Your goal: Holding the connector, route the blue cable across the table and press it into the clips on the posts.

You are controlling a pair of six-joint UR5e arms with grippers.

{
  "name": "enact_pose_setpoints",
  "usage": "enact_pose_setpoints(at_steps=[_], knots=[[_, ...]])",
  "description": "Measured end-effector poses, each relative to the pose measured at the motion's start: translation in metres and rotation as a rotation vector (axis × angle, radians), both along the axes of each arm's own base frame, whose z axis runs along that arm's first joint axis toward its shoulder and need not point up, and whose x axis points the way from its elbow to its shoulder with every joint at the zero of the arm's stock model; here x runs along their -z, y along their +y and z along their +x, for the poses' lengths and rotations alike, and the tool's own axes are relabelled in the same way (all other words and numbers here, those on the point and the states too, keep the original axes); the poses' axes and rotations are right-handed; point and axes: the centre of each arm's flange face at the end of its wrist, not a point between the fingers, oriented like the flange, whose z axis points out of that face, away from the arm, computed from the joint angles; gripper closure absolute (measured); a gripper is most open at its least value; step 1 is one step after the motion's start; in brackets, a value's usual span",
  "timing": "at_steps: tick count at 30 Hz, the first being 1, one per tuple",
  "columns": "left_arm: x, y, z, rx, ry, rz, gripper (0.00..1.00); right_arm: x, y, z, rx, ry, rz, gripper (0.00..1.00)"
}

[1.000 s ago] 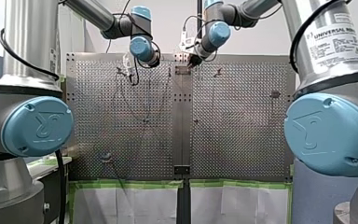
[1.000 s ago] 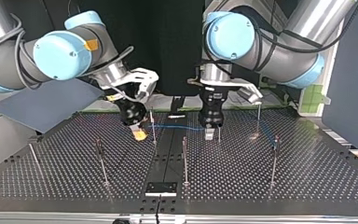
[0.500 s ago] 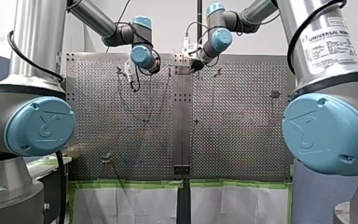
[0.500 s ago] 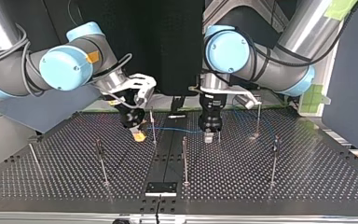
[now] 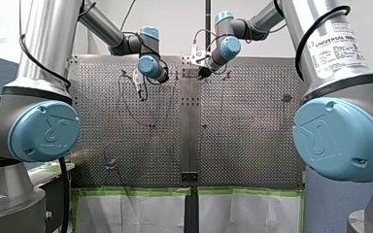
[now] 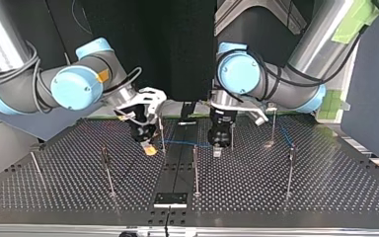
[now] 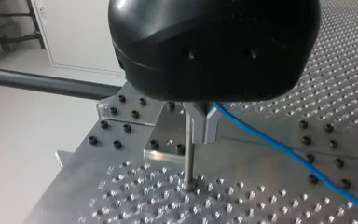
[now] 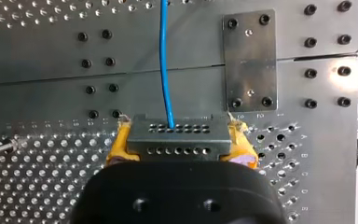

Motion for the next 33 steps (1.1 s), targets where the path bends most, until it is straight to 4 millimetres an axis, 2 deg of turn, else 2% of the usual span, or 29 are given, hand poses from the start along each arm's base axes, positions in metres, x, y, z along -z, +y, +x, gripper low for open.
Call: enact_pose_setpoints(at_steps=[8,18,23,28,33], knots=[[0.002,0.009,0.021,-0.002,-0.002,0.0,1.0,-0.005,-0.015,-0.008,0.02,-0.01,-0.009,1.0],[0.011,0.007,0.048,0.014,0.007,0.005,1.0,-0.004,-0.03,-0.018,0.041,-0.012,-0.014,1.0],[-0.001,0.013,0.063,0.004,-0.014,-0.008,1.0,0.002,-0.04,-0.016,0.043,-0.007,-0.015,1.0],[-0.016,0.031,0.077,-0.011,-0.034,-0.014,1.0,0.0,-0.049,-0.013,0.043,-0.014,-0.025,1.0],[-0.018,0.041,0.082,-0.029,-0.024,-0.011,1.0,-0.002,-0.06,-0.011,0.047,-0.023,-0.034,1.0]])
